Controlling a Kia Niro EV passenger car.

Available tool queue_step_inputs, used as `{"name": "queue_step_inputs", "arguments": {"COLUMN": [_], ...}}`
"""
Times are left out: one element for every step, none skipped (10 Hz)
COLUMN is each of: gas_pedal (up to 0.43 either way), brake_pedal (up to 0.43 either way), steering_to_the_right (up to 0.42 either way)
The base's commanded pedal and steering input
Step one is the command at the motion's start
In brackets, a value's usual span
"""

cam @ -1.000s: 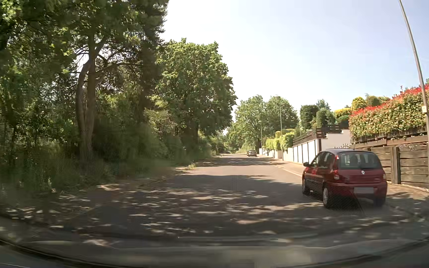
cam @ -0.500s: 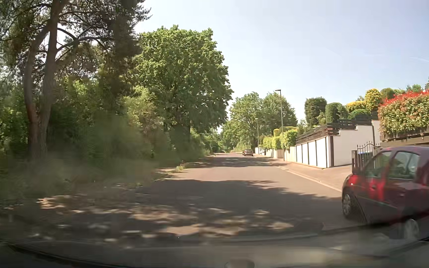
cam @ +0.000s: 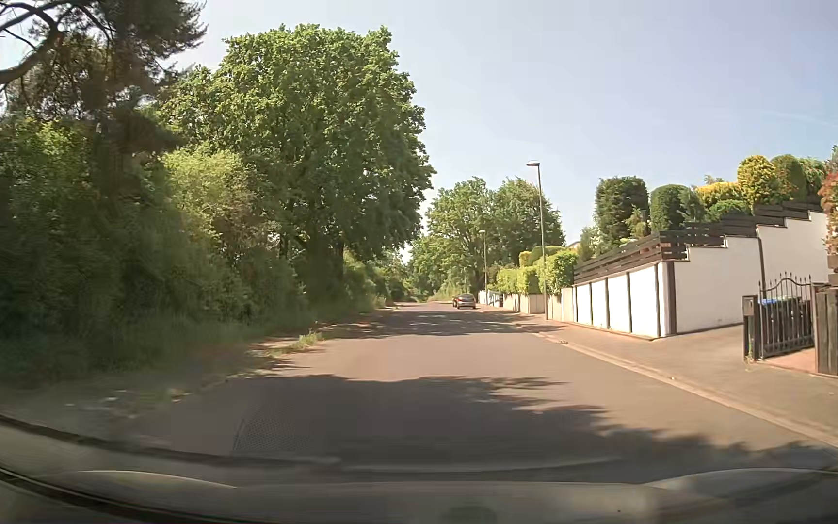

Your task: Follow the waypoints while adhering to traffic rules and regulations

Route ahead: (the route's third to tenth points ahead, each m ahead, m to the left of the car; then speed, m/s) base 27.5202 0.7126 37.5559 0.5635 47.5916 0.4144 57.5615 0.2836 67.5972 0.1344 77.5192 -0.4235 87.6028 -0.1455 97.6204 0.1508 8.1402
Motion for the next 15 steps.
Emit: {"name": "queue_step_inputs", "arguments": {"gas_pedal": [0.189,0.189,0.189,0.189,0.197,0.209,0.220,0.220,0.220,0.220,0.220,0.220,0.220,0.220,0.220], "brake_pedal": [0.000,0.000,0.000,0.000,0.000,0.000,0.000,0.000,0.000,0.000,0.000,0.000,0.000,0.000,0.000], "steering_to_the_right": [0.039,0.036,0.031,0.022,0.014,0.012,0.012,0.011,0.010,0.008,0.005,0.003,0.003,0.002,0.003]}}
